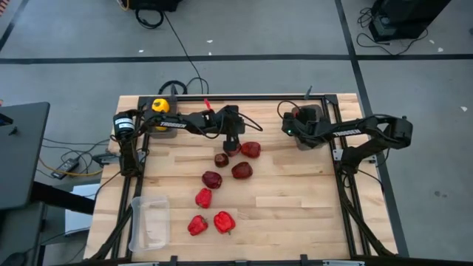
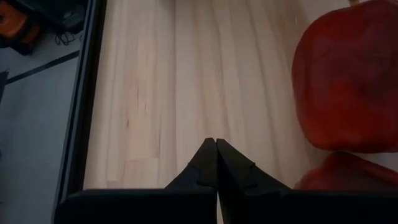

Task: Sort produce into baskets
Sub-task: Put the red bell pepper into the right black transparent bin

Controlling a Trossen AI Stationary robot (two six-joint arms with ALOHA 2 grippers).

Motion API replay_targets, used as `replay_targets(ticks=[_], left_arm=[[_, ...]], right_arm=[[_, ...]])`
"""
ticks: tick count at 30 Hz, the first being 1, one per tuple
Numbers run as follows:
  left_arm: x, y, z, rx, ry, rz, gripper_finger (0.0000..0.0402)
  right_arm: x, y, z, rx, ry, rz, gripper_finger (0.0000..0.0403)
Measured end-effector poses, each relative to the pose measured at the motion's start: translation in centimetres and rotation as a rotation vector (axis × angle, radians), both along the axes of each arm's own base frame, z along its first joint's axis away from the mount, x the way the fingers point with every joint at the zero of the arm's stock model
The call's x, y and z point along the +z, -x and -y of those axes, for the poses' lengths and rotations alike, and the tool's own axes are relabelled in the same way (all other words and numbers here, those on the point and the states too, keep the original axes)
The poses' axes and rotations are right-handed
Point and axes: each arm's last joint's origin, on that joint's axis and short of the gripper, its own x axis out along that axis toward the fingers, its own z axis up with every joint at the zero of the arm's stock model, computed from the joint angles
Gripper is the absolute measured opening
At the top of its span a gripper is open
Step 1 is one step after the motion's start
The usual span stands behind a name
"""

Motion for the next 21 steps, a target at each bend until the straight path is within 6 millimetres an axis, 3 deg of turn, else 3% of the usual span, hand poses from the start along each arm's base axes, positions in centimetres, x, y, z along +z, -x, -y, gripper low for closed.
replay_targets(ticks=[7, 12, 17, 21], left_arm=[[0.4, 0.4, -0.7, 0.024, 0.003, 0.001, 0.0001], [3.0, 1.3, -1.0, 0.07, 0.032, 0.065, 0.0001], [5.7, 3.7, 0.1, 0.097, 0.064, 0.117, 0.0001], [5.8, 6.5, 2.1, 0.133, 0.138, 0.128, 0.0001]], right_arm=[[0.8, 0.2, -0.1, -0.001, 0.028, 0.019, 0.0139], [2.1, 0.3, -0.3, 0.035, 0.053, 0.002, 0.0164], [3.8, 0.2, -1.2, 0.109, 0.088, 0.0, 0.0184], [4.7, -0.6, -2.4, 0.314, 0.045, -0.011, 0.019]])
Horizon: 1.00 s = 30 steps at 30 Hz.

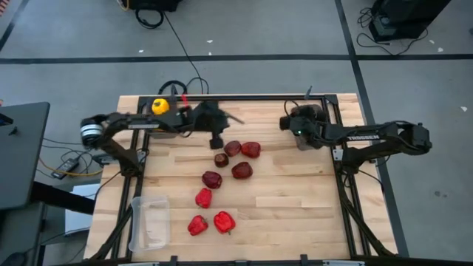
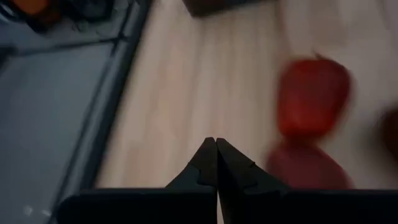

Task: Sort produce into baskets
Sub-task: Put the red bell pepper into the right black transparent bin

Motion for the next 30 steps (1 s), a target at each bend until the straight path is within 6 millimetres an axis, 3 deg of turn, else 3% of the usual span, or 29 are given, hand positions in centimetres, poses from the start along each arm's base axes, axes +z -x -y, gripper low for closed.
replay_targets(ticks=[8, 13, 17, 21, 30], left_arm=[[-2.5, 5.6, 5.0, -0.004, 0.137, 0.026, 0.0001], [-2.2, 7.9, 7.6, -0.026, 0.178, 0.012, 0.0001], [-1.5, 9.4, 9.8, -0.047, 0.257, -0.019, 0.0012], [-2.0, 9.9, 12.0, -0.038, 0.371, -0.072, 0.0051], [-3.2, 10.3, 17.6, -0.48, 0.236, -0.168, 0.0173]], right_arm=[[0.9, -3.8, -3.8, 0.584, -0.013, 0.048, 0.0189], [1.4, -5.8, -6.6, 0.849, 0.077, 0.108, 0.0189], [0.6, -6.6, -8.1, 0.93, 0.072, 0.108, 0.0189], [-0.6, -6.9, -8.9, 0.959, 0.04, 0.069, 0.0189], [-1.1, -7.3, -10.5, 1.005, 0.026, 0.099, 0.0189]])
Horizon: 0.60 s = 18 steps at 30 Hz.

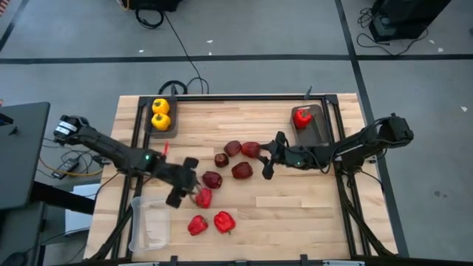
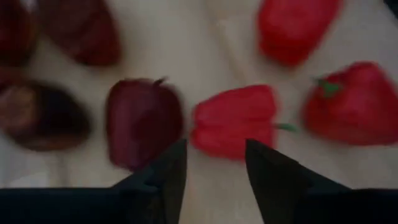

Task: Sort produce into baskets
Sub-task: Put the red bell pepper into the right black transparent bin

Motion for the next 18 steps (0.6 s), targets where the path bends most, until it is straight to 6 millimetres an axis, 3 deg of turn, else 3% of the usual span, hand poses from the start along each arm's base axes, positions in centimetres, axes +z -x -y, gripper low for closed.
replay_targets(ticks=[3, 10, 18], left_arm=[[0.2, -0.8, 1.5, -0.045, 0.002, 0.093, 0.019], [-2.7, -1.8, 4.7, -0.154, -0.122, 0.01, 0.02], [-4.6, -1.4, 8.6, -0.355, -0.354, 0.079, 0.0169]], right_arm=[[-0.2, -0.2, -1.1, 0.025, 0.066, -0.001, 0.0189], [-0.5, -0.3, -4.1, 0.076, 0.08, 0.056, 0.0189], [-1.6, 0.1, -7.0, 0.164, 0.053, 0.034, 0.0189]])
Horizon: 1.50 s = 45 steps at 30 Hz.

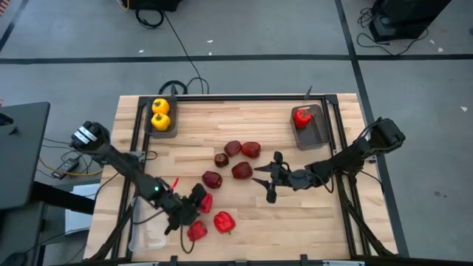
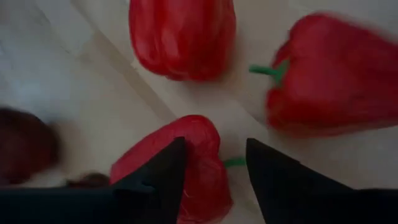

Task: Sort produce into baskets
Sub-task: Put the red bell pepper into the right black transparent bin

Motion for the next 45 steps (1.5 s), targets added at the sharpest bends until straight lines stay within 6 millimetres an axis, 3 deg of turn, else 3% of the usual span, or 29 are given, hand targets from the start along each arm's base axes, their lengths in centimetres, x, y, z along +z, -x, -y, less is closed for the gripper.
replay_targets(ticks=[5, 7, 15, 17, 22, 25, 31, 35, 38, 45], left_arm=[[0.5, 0.0, 1.1, -0.048, -0.216, 0.09, 0.0147], [0.4, 0.2, 0.7, -0.041, -0.276, 0.059, 0.0145], [-0.1, 0.1, -0.3, 0.001, -0.332, -0.003, 0.0145], [0.3, 0.2, -0.1, 0.047, -0.29, 0.006, 0.0145], [2.7, -0.1, 0.2, 0.36, -0.149, -0.006, 0.0145], [3.7, 0.2, -0.1, 0.484, -0.15, -0.028, 0.0144], [3.0, 1.2, -2.2, 0.668, -0.222, -0.095, 0.0136], [2.0, 1.1, -2.3, 0.653, -0.036, -0.168, 0.0125], [2.5, 0.7, -1.5, 0.583, 0.125, -0.169, 0.012], [4.1, 0.4, -1.5, 0.628, 0.232, -0.099, 0.0119]], right_arm=[[-0.5, 0.1, -0.4, -0.044, 0.007, -0.007, 0.0189], [-0.5, 0.0, -0.4, -0.062, 0.009, -0.001, 0.0189], [-1.1, -0.3, -0.2, -0.092, 0.006, -0.015, 0.0189], [-1.3, -0.3, -0.2, -0.092, 0.003, -0.023, 0.0189], [-1.9, -0.3, -0.3, -0.101, -0.018, -0.039, 0.0189], [-1.9, -0.3, -0.3, -0.102, -0.024, -0.034, 0.0189], [-1.8, -0.3, -0.3, -0.103, -0.057, -0.019, 0.0189], [-1.8, -0.3, -0.6, -0.079, -0.066, -0.022, 0.0189], [-1.6, -0.4, -0.9, 0.022, -0.123, -0.011, 0.0189], [0.7, -2.2, -2.1, 0.172, -0.163, 0.036, 0.0189]])
